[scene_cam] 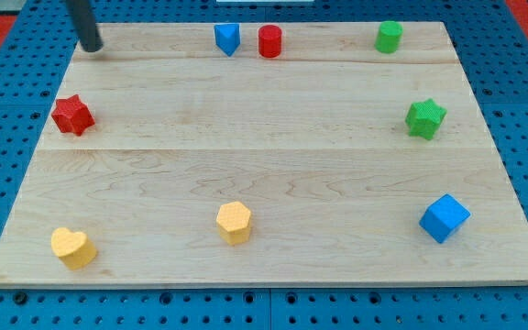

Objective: Move the red star to the blue trianlge

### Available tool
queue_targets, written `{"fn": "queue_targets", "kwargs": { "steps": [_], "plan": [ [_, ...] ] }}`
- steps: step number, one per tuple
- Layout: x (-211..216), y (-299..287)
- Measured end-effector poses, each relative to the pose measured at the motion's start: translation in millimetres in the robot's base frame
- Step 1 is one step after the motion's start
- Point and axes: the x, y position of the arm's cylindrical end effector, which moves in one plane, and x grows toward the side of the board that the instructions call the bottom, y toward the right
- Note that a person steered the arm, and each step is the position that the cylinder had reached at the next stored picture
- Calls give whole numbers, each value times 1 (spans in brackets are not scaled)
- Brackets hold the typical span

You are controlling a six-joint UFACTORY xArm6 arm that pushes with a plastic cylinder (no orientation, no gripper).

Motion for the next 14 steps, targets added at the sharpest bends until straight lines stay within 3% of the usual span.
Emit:
{"fn": "queue_targets", "kwargs": {
  "steps": [2, 3, 6, 10, 12, 13, 14],
  "plan": [
    [27, -21],
    [88, -21],
    [173, -16],
    [86, 103],
    [109, 31],
    [88, 11],
    [73, 42]
  ]
}}
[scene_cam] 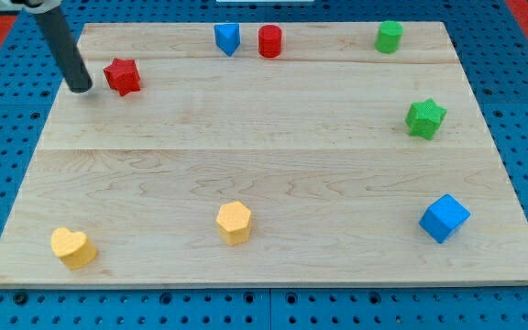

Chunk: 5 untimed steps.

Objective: Move the red star to the blue trianlge

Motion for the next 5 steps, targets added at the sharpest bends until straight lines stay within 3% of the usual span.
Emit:
{"fn": "queue_targets", "kwargs": {
  "steps": [3, 5],
  "plan": [
    [-50, 100],
    [-70, 133]
  ]
}}
